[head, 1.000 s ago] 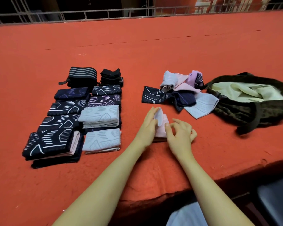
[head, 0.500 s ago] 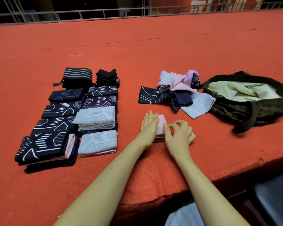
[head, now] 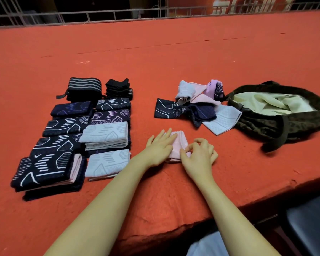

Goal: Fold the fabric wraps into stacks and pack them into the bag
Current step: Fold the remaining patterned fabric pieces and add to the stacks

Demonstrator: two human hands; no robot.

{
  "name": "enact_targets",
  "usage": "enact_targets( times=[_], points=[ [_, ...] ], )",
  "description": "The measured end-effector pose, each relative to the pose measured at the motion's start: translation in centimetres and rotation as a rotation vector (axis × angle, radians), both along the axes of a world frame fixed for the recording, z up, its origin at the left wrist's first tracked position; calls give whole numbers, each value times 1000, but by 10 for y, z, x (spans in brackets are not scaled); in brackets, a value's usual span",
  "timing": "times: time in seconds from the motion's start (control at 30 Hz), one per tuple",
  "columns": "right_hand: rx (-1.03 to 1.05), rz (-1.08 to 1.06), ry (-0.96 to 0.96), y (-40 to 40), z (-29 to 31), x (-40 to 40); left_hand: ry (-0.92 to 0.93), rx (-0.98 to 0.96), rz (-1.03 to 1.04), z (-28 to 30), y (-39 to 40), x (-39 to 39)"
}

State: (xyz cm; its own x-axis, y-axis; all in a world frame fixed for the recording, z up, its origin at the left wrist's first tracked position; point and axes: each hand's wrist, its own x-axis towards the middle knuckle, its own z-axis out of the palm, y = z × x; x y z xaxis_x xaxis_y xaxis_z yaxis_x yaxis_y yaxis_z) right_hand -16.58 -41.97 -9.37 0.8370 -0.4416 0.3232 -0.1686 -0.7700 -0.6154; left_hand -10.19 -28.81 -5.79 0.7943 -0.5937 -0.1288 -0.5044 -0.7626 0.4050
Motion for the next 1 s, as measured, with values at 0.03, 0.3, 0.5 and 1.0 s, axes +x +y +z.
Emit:
enact_targets(
  times=[0.03, 0.3, 0.5, 1.0],
  points=[
    [9, 3, -18, 0, 0, 0, -20, -42, 13, 0, 1, 1],
    [-71, -72, -33, 3, -2, -2, -226, 198, -23, -6, -10, -5],
    [-126, -129, 24, 2, -4, 3, -195, 296, -51, -1, -13, -2],
    [-87, 128, -295, 23, 14, -8, -557, 81, -47, 29, 20, -13]
  ],
)
